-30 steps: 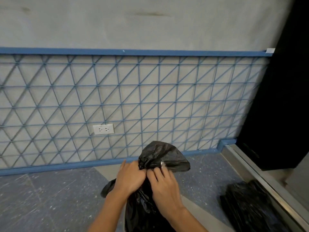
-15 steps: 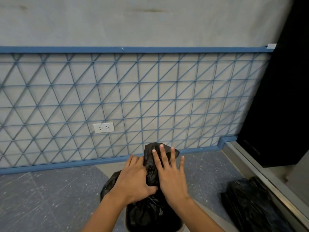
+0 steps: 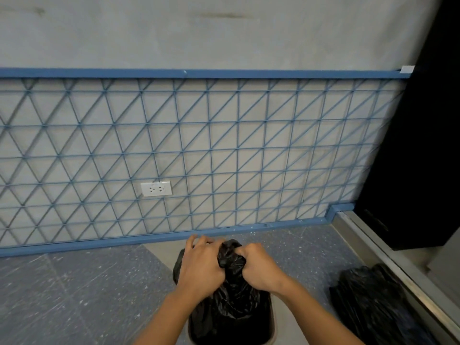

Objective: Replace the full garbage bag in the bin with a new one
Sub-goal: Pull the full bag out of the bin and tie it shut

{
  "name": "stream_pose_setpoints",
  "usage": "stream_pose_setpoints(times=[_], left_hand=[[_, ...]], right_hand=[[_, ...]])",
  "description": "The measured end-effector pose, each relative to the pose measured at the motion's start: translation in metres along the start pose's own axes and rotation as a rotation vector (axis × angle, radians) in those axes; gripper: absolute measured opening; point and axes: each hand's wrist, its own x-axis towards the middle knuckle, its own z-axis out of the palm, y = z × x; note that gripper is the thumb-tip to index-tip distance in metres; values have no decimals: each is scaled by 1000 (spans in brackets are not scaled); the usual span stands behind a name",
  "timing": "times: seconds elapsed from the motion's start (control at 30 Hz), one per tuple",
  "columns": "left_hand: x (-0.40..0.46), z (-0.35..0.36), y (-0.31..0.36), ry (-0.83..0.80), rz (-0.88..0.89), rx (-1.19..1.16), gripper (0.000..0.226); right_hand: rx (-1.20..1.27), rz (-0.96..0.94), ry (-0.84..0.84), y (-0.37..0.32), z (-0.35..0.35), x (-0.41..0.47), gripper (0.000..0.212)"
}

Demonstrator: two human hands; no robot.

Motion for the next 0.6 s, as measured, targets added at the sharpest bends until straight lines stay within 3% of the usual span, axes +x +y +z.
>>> stream_pose_setpoints(times=[0.03,0.13,0.27,0.33,0.43,0.5,0.6], left_hand=[[2,-1,-2,-74,-63,-127,13],[9,-3,-6,-203,-248,-486,13],[12,-10,-10,-368,-352,-693,17],[14,-10,-10,-385,-359,-779,13],[15,-7,-10,-326,-389,-930,27],[15,-5,-8,-295,-364,-997,24],[15,-6,-4,-272,-293,-1079,19]], right_hand=[[58,7,5,0,1,-1,26],[124,-15,173,6,5,-1,40],[-358,-79,253,11,4,-5,62],[-499,-149,346,14,4,-5,77],[-534,-463,428,23,8,-4,67],[-607,-646,405,25,9,-4,71],[-654,-657,395,19,10,-5,70]])
